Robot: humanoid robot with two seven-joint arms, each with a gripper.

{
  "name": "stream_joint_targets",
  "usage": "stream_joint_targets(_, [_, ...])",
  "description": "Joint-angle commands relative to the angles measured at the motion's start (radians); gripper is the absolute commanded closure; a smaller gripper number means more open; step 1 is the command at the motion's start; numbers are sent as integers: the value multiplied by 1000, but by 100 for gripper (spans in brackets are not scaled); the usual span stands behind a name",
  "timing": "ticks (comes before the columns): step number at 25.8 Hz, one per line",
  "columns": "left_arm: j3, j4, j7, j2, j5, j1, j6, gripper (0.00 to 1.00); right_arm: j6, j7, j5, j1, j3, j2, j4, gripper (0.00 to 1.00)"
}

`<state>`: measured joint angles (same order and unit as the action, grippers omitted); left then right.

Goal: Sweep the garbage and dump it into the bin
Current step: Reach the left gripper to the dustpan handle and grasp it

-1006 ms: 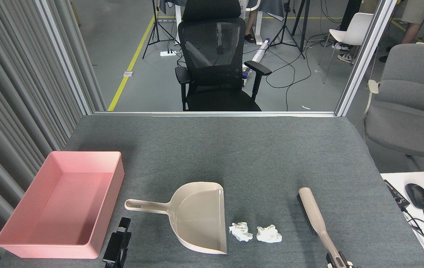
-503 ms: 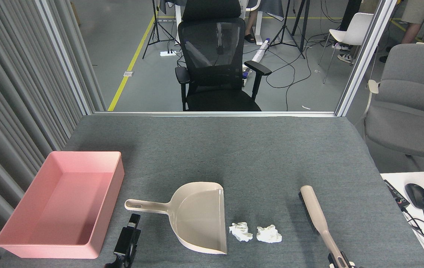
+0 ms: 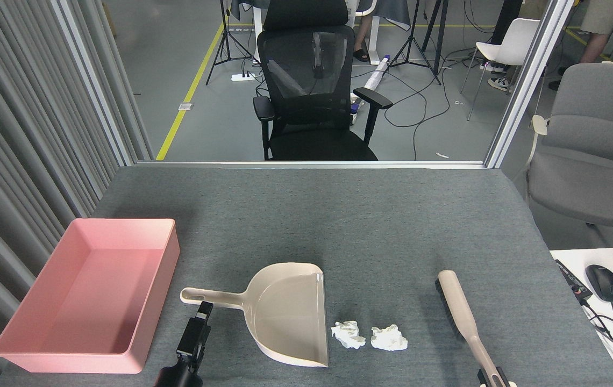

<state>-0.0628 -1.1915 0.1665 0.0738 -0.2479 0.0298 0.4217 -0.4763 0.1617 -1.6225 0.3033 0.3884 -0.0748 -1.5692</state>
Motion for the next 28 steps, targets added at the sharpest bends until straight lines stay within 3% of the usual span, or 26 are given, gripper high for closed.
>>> stream_joint_targets(1, [0, 36, -1, -3, -24, 39, 0, 1, 1, -1, 1, 0, 0, 1, -2, 88])
stream_joint_targets(7, [-8, 98, 1, -2, -110, 102, 0, 1, -1, -1, 3, 7, 1, 0, -5, 88])
stream_joint_targets(15, [-8, 178, 14, -5, -117, 160, 0, 2, -1, -1, 7, 7, 1, 0, -6, 88])
stream_joint_targets(19, [-14, 211, 15, -3, -116, 182, 0, 14, 1, -1, 7, 8, 3, 0, -6, 88])
stream_joint_targets(28, [-61, 236, 15, -3, -116, 202, 0, 17, 1, -1, 7, 10, 1, 4, -8, 88])
